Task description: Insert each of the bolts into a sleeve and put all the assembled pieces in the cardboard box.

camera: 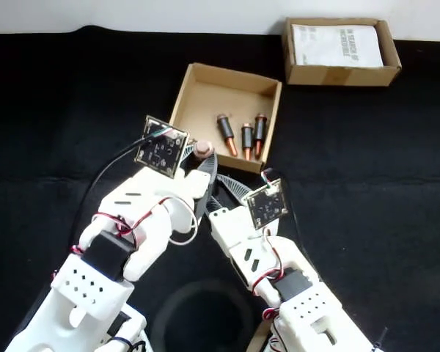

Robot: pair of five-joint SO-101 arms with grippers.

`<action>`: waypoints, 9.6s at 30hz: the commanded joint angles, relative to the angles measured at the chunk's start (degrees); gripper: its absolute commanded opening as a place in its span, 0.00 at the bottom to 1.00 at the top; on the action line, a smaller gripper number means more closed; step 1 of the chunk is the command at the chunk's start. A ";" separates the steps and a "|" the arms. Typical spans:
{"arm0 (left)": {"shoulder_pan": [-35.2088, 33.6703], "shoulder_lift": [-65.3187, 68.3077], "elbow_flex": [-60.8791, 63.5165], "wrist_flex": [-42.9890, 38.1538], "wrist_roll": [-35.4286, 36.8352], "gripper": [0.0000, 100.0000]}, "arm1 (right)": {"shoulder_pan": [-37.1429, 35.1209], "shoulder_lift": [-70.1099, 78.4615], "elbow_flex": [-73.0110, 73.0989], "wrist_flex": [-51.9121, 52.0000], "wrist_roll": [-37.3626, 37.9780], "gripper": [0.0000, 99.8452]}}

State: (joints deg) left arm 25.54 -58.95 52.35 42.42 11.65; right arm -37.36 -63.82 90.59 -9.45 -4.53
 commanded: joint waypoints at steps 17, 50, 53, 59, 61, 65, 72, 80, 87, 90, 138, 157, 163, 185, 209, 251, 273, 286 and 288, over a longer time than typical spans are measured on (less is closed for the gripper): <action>0.57 0.04 12.00 -5.19 0.53 0.15 | -0.13 -1.63 -6.90 -1.10 0.53 0.01; -27.56 73.98 -75.82 44.31 11.43 0.28 | 17.01 -11.03 5.23 4.62 3.34 0.01; -24.13 87.08 -99.38 57.93 11.34 0.29 | 17.63 -12.70 6.90 4.62 3.34 0.01; -18.86 96.40 -113.45 59.69 10.46 0.39 | 17.71 -13.41 8.40 4.62 3.34 0.01; -16.48 98.07 -113.45 59.60 7.56 0.40 | 17.71 -13.41 8.48 4.62 3.34 0.01; -15.87 102.37 -113.89 58.99 6.77 0.40 | 17.71 -13.41 8.48 4.62 3.34 0.01; -20.97 107.91 -113.89 55.65 3.96 0.40 | 17.71 -13.32 8.48 4.62 3.34 0.01; -24.04 108.26 -113.89 51.87 1.32 0.40 | 17.71 -13.14 8.57 4.62 3.34 0.01; -22.46 108.62 -113.89 50.29 -6.15 0.40 | 17.71 -13.14 8.48 4.62 3.34 0.01; -21.49 108.26 -113.98 49.85 -14.42 0.39 | 17.71 -13.14 8.48 4.62 3.34 0.01; -19.65 120.40 -122.33 48.70 -58.11 0.13 | 21.49 -13.41 8.48 6.99 3.69 0.01; -21.93 120.40 -128.48 48.35 -42.64 0.01 | 21.58 -13.41 8.48 6.90 3.69 0.01; -22.99 120.31 -131.91 48.79 -37.19 0.01 | 21.58 -13.41 8.48 6.73 3.69 0.01; -16.04 116.09 -136.40 56.44 -36.31 0.31 | 21.49 -13.41 8.57 6.90 3.69 0.01; -13.67 116.53 -132.35 51.96 -40.44 0.18 | 22.90 -13.41 9.10 6.99 3.52 0.01; -18.15 107.56 -128.84 51.08 -42.81 0.03 | 23.16 -13.49 9.54 6.64 3.60 0.01; -20.70 95.87 -128.92 57.32 -10.81 0.01 | 20.79 -13.14 3.56 6.55 3.43 0.01; -21.67 79.78 -128.84 57.32 11.34 0.01 | 14.90 -13.41 -3.74 6.46 3.34 0.01; -21.58 77.32 -128.84 57.32 11.87 0.01 | 13.93 -13.41 -4.70 6.46 3.34 0.01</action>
State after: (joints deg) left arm 4.26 24.48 -75.74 99.65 21.93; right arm -22.07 -75.60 90.24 -2.59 -1.54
